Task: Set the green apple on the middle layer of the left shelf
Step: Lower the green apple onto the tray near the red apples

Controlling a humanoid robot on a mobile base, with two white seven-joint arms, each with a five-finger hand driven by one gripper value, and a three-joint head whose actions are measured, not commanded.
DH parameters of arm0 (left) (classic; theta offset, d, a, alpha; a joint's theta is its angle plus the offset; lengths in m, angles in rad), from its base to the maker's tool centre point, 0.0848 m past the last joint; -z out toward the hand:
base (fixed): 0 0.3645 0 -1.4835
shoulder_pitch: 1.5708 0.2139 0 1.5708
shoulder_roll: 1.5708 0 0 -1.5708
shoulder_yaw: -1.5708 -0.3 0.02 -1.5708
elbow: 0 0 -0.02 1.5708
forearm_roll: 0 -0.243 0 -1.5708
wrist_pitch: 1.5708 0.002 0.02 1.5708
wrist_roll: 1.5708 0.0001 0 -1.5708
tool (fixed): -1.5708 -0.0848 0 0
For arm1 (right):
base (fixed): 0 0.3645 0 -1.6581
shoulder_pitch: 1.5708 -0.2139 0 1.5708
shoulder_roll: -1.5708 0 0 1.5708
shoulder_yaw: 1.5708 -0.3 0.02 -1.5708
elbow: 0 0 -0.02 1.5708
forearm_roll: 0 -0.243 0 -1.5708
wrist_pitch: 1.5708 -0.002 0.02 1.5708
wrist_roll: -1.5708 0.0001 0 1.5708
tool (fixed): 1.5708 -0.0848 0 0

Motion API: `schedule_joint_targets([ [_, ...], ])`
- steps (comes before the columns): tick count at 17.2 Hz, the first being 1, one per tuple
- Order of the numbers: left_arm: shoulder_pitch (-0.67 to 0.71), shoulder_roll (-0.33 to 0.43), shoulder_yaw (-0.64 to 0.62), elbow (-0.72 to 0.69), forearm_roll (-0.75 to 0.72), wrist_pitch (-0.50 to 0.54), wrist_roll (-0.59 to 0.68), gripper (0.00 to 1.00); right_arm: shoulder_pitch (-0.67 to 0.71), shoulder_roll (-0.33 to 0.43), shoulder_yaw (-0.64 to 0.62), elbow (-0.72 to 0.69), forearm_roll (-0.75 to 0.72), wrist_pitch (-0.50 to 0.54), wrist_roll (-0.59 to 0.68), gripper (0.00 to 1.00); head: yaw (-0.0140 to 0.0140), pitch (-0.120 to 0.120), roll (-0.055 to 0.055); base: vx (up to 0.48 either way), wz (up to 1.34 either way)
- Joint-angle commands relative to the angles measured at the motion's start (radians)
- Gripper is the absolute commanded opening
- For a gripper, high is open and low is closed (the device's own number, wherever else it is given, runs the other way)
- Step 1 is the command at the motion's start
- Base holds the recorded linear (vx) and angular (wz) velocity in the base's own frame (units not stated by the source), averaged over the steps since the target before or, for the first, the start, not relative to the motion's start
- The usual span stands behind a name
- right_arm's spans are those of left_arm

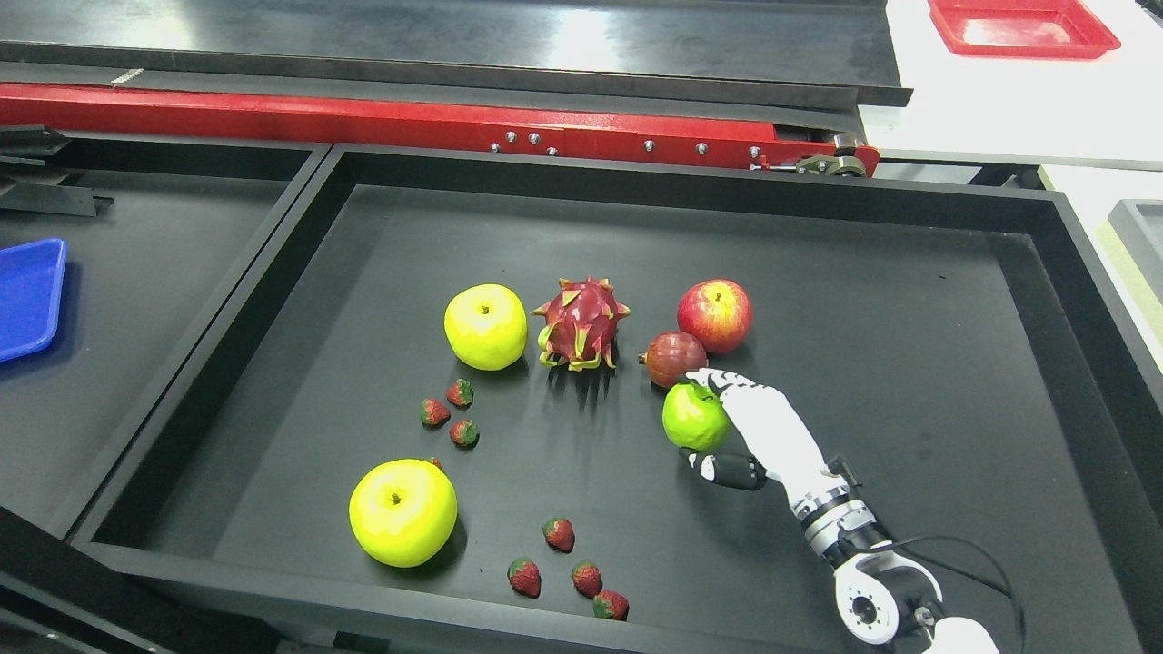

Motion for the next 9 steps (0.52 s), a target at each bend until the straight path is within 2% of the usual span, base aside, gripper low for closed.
schedule_joint_targets([
  [1, 0.0, 0.017, 0.0, 0.0, 0.0, -0.001, 0.001, 1.0, -0.003, 0.005, 0.078, -0.009, -0.033, 0.007, 0.005, 1.0, 0.0, 0.0, 0.0, 0.013, 0.0],
  [5, 0.0, 0.017, 0.0, 0.0, 0.0, 0.001, -0.001, 1.0, 0.013, 0.005, 0.043, -0.038, -0.179, 0.009, 0.017, 1.0, 0.0, 0.0, 0.0, 0.003, 0.0],
  [7, 0.0, 0.017, 0.0, 0.0, 0.0, -0.001, -0.001, 1.0, 0.013, 0.008, -0.02, -0.055, -0.208, 0.007, 0.017, 1.0, 0.0, 0.0, 0.0, 0.0, 0.0],
  [9, 0.0, 0.017, 0.0, 0.0, 0.0, 0.001, 0.001, 1.0, 0.014, 0.017, -0.13, -0.077, -0.347, 0.007, 0.014, 1.0, 0.0, 0.0, 0.0, 0.0, 0.0],
])
